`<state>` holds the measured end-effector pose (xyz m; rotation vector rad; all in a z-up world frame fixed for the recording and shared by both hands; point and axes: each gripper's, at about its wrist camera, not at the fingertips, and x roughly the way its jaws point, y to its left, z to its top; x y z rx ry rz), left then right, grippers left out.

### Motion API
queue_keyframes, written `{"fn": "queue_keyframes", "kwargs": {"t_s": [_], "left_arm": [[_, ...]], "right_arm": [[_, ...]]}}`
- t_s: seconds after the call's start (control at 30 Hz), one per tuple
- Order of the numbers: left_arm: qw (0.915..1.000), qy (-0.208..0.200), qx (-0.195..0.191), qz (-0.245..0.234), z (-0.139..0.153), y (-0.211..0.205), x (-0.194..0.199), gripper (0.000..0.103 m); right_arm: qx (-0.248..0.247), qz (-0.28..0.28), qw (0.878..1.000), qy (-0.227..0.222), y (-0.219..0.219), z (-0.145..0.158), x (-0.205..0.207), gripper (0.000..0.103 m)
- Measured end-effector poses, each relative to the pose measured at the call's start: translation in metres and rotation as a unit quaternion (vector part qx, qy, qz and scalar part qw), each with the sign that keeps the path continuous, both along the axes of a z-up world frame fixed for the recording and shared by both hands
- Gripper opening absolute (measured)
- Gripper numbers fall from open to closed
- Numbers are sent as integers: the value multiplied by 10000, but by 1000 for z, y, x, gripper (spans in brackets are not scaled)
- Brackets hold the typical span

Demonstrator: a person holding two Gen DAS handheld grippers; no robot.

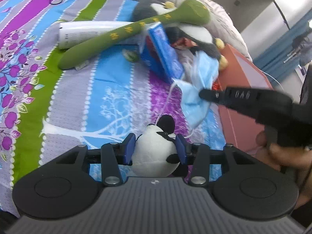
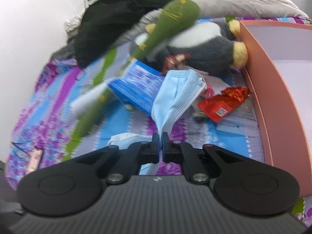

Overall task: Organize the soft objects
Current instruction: 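Lift the panda plush with the left tool while the right tool lifts the mask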

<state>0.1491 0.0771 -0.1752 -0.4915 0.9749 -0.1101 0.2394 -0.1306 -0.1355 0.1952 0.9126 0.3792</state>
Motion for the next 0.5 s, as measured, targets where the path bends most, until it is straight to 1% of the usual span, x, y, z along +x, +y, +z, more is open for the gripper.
{"fn": "queue_keyframes", "kwargs": {"t_s": [0.17,0.3,0.5], "left_arm": [[9998,-71,-23,-203,7,-15,-7,51],[9994,-147,-10,-301,13,-23,-13,51],[9996,-209,23,-184,22,-21,-24,51]], "right_arm": [[248,116,9995,-180,8,25,-10,6],[265,87,9990,-356,9,39,-13,6],[228,-24,9980,-586,0,58,-18,6]]}}
